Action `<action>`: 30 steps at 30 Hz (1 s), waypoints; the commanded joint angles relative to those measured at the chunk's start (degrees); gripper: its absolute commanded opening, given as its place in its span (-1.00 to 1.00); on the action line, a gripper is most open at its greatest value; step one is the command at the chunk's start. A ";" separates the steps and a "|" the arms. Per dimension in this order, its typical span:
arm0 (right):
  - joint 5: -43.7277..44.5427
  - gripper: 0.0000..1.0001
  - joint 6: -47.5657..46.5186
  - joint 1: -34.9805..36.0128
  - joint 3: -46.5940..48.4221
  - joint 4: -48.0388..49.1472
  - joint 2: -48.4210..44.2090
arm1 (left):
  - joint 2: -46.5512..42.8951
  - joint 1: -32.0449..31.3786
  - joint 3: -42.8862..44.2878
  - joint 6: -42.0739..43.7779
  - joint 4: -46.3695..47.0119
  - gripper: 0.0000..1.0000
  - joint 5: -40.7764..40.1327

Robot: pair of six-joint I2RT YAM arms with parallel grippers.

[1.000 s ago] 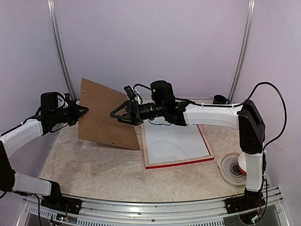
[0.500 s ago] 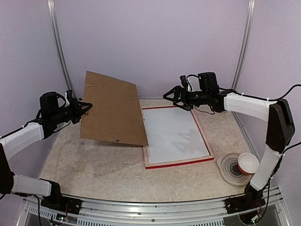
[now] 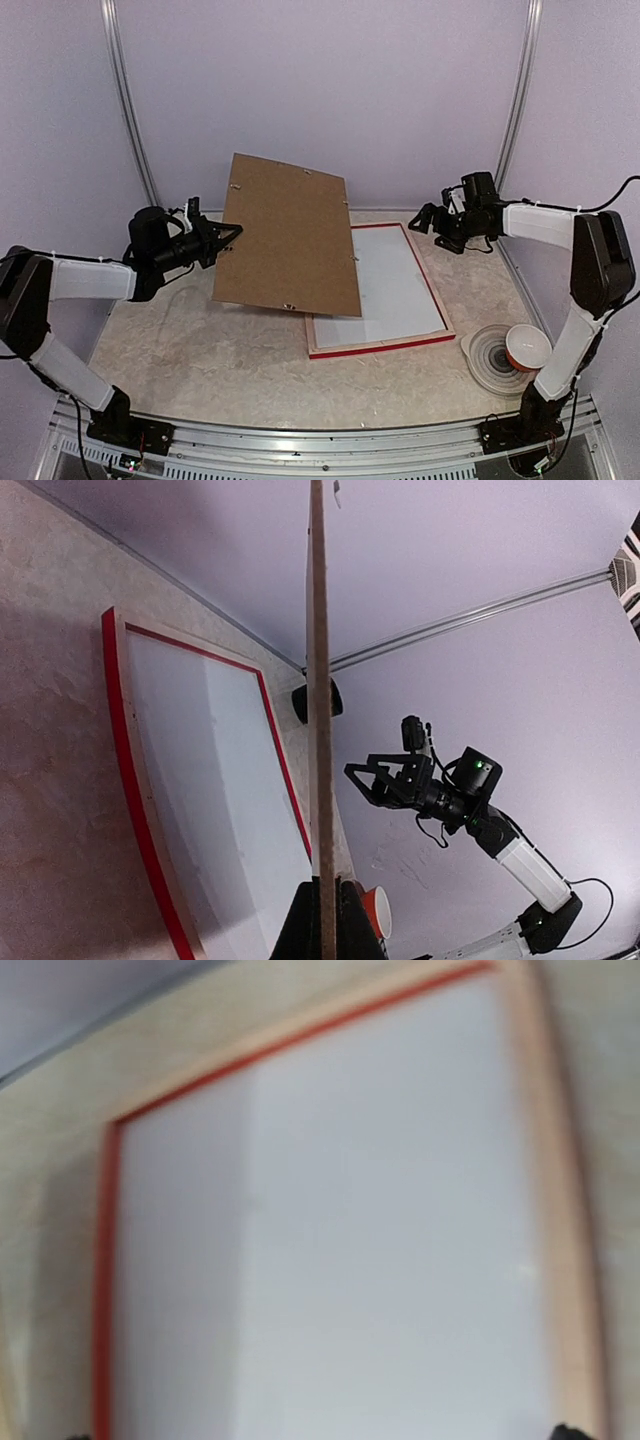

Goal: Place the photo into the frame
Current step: Place the backboard on the frame body.

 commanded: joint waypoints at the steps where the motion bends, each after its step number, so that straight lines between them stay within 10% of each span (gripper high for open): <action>1: -0.80 0.98 -0.33 -2.77 -3.05 -0.19 3.41 | 6.02 -2.64 -1.28 -7.98 22.17 -1.00 -0.61; 11: -12.11 0.98 3.30 -5.30 -10.01 9.69 6.27 | 22.75 -6.97 -2.49 -17.75 44.81 -1.00 -2.90; 30: -22.76 0.98 8.88 -5.67 -19.25 23.37 4.84 | 36.47 -13.81 2.43 -17.66 46.73 -1.00 -8.73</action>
